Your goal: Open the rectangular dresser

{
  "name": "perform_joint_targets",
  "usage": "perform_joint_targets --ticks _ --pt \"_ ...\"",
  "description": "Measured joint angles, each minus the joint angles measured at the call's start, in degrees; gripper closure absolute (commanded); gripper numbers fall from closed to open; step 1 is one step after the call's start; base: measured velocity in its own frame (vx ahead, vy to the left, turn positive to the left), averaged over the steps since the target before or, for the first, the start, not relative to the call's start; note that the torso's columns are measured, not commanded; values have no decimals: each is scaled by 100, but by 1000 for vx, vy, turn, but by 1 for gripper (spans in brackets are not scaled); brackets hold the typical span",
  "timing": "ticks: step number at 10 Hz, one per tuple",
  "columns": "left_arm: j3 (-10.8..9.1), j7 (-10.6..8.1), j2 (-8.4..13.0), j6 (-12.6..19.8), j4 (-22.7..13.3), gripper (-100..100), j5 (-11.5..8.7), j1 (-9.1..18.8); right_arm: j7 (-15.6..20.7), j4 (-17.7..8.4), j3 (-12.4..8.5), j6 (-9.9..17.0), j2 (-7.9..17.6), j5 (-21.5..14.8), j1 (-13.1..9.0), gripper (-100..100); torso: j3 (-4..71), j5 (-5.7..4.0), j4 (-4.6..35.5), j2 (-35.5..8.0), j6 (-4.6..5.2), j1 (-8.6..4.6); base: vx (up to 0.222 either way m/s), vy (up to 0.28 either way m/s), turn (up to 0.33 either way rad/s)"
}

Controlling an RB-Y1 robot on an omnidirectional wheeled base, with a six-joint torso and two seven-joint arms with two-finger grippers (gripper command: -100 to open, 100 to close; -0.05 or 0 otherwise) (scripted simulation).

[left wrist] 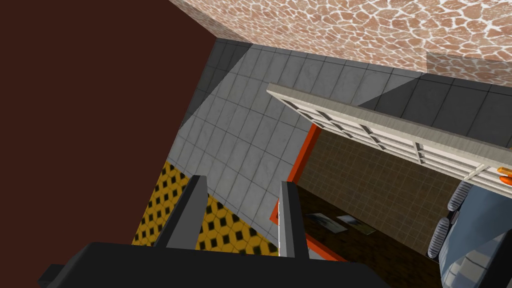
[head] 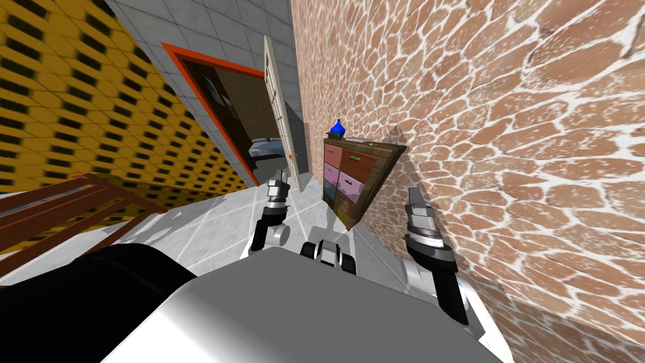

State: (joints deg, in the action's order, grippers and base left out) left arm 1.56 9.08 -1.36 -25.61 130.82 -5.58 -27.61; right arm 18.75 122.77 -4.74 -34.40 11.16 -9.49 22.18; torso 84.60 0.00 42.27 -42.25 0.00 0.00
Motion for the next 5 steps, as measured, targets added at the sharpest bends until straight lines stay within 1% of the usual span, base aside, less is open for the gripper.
perform_joint_targets --ticks 2,4,5 --pt "0 0 0 0 0 0 0 0 333 -176 -129 -275 129 -319 -210 -100 -3 0 2 -4 0 -2 94 47 -50" --pt "0 0 0 0 0 0 0 1 585 -271 -206 -451 197 -512 -324 -100 -10 -1 5 -15 1 -4 78 41 -59" --pt "0 0 0 0 0 0 0 0 746 -328 -268 -572 255 -674 -413 -100 -2 0 1 -2 0 1 66 42 -33"
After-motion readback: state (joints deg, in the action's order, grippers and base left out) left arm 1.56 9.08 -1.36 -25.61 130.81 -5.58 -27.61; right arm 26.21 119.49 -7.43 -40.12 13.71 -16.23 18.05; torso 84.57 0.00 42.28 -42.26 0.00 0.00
